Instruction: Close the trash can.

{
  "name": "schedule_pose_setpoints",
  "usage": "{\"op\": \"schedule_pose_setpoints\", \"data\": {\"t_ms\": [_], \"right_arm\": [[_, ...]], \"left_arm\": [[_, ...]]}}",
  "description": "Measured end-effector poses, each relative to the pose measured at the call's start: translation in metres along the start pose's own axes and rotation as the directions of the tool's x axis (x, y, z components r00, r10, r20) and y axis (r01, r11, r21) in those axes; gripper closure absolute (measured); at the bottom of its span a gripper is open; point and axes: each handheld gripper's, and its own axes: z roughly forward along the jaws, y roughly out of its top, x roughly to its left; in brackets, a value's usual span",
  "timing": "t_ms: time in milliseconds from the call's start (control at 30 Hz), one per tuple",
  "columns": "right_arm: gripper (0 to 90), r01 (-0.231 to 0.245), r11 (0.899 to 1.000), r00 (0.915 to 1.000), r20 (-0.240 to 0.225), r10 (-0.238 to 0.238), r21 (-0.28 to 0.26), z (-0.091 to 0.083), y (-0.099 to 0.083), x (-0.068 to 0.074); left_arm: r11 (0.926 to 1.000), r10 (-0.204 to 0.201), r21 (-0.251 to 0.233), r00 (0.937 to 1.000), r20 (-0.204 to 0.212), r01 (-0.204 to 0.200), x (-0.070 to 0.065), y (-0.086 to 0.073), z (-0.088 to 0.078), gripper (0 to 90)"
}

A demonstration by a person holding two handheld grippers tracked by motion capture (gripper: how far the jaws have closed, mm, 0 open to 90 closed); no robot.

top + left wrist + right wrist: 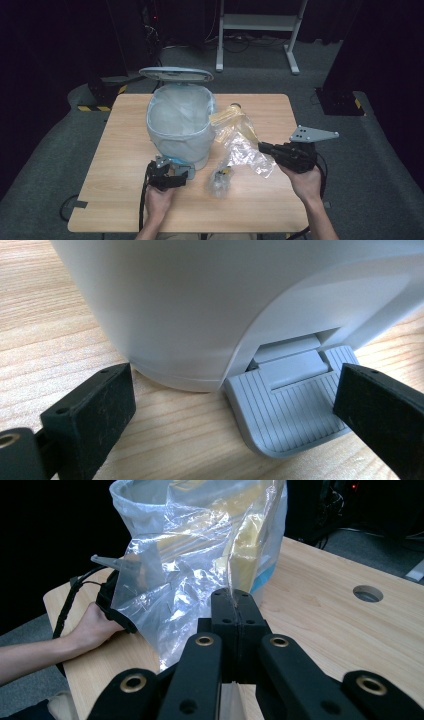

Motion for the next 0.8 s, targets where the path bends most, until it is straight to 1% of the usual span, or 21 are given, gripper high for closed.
{"op": "schedule_pose_setpoints", "data": {"t_ms": [67, 233, 267, 400, 433, 467, 667, 700, 800], "right_arm": [[89.7, -0.003, 1.000, 1.0000, -0.005, 0.003, 0.001, 0.001, 0.002, 0.000], [89.7, 0.008, 1.000, 0.9999, -0.015, -0.008, 0.012, 0.003, 0.008, 0.000], [89.7, 0.010, 1.000, 0.9998, -0.015, -0.010, 0.014, 0.004, 0.010, 0.000], [89.7, 0.021, 1.000, 0.9995, -0.025, -0.020, 0.017, 0.006, 0.017, 0.002], [89.7, 0.024, 1.000, 0.9993, -0.030, -0.023, 0.016, 0.006, 0.019, 0.003], [89.7, 0.025, 1.000, 0.9992, -0.033, -0.024, 0.016, 0.007, 0.021, 0.003], [89.7, 0.032, 0.999, 0.9983, -0.049, -0.031, 0.021, 0.011, 0.028, 0.004], [89.7, 0.031, 0.999, 0.9981, -0.053, -0.030, 0.023, 0.011, 0.030, 0.004], [89.7, 0.022, 1.000, 0.9972, -0.071, -0.021, 0.018, 0.013, 0.033, 0.004]], "left_arm": [[1.0000, -0.001, -0.001, 1.0000, 0.000, 0.001, 0.000, 0.000, 0.000, 3.5], [1.0000, 0.000, 0.000, 1.0000, 0.000, 0.000, 0.000, 0.000, 0.000, 3.5], [0.9999, 0.010, -0.006, 0.9999, -0.006, -0.010, 0.001, 0.000, 0.000, 3.5], [1.0000, 0.008, -0.005, 0.9999, -0.007, -0.008, 0.000, 0.000, 0.000, 3.5], [0.9998, 0.019, 0.004, 0.9998, -0.008, -0.019, 0.001, 0.000, 0.000, 3.5], [0.9998, 0.021, 0.004, 0.9997, -0.012, -0.021, 0.001, 0.000, -0.001, 3.5], [0.9998, 0.021, 0.004, 0.9997, -0.012, -0.021, 0.001, 0.000, -0.001, 3.5], [0.9999, 0.011, -0.005, 0.9999, -0.011, -0.011, 0.001, 0.000, 0.000, 3.5], [1.0000, 0.008, -0.003, 0.9999, -0.009, -0.008, 0.000, 0.000, 0.000, 3.5]]}}
